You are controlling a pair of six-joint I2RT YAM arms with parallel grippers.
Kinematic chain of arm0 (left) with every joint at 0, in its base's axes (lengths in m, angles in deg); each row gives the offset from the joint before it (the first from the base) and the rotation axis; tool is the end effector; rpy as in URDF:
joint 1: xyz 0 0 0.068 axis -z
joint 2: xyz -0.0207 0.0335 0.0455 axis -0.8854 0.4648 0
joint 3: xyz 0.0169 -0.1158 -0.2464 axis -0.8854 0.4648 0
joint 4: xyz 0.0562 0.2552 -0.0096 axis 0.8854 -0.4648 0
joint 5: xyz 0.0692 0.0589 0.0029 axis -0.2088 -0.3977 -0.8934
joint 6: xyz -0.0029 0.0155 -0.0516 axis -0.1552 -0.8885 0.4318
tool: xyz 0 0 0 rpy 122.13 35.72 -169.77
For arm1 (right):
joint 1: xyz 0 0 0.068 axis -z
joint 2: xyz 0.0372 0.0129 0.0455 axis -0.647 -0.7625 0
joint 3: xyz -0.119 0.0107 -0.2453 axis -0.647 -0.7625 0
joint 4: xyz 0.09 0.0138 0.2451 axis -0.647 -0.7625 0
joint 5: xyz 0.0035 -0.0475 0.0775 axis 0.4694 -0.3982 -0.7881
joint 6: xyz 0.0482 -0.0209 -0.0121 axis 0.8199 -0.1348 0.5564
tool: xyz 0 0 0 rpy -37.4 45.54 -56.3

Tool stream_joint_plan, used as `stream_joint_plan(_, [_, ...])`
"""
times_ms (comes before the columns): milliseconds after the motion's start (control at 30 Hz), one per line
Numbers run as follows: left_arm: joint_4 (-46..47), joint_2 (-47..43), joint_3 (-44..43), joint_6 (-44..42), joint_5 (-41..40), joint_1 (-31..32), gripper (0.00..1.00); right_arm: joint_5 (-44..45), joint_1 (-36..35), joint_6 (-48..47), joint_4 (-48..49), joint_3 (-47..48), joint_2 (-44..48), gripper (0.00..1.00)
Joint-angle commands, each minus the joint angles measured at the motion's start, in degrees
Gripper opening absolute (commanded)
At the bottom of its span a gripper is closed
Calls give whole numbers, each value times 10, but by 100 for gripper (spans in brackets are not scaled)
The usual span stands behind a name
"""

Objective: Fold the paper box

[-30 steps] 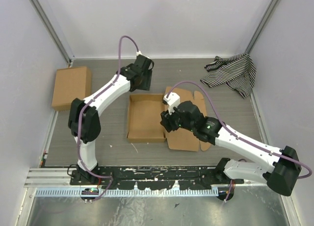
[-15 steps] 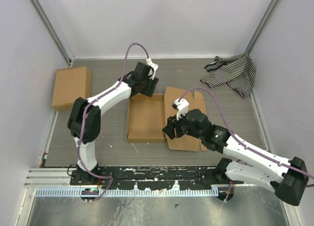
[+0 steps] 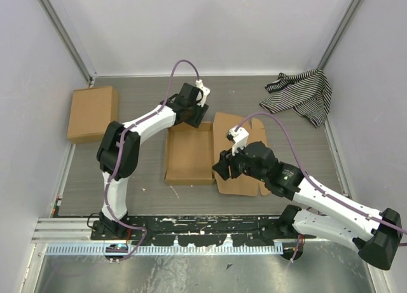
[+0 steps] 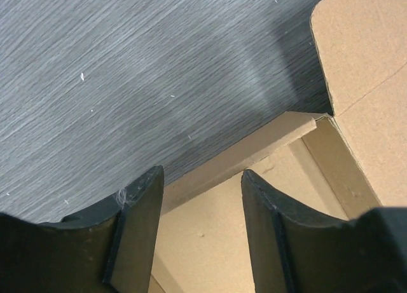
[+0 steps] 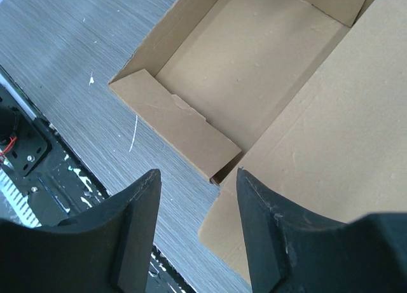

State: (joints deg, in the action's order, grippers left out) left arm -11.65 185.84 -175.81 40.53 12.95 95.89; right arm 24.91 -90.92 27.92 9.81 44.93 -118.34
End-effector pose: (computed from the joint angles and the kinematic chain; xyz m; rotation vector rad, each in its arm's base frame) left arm 0.3831 -0.2521 0.2137 0.7017 2.3189 -0.1946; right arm 0.1276 0.1557 0.2813 -0.6353 1.9988 0.7276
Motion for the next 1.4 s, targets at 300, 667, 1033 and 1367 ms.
stream_joint_plan(300, [-56,1,-1,5,-25,-5,22,76,12,10,-16,42,13,56])
stream_joint_plan(667, [-100,-92,113,113,-65,-4,5,136,101,73,-78,109,-59,52])
stream_joint_plan(1033, [-117,-266,298,313,-73,16,5,-6,304,129,-79,195,-252,62])
stream_joint_plan(1367, [-165,-352,370,482,-185,87,11,-104,293,102,-84,135,-272,68])
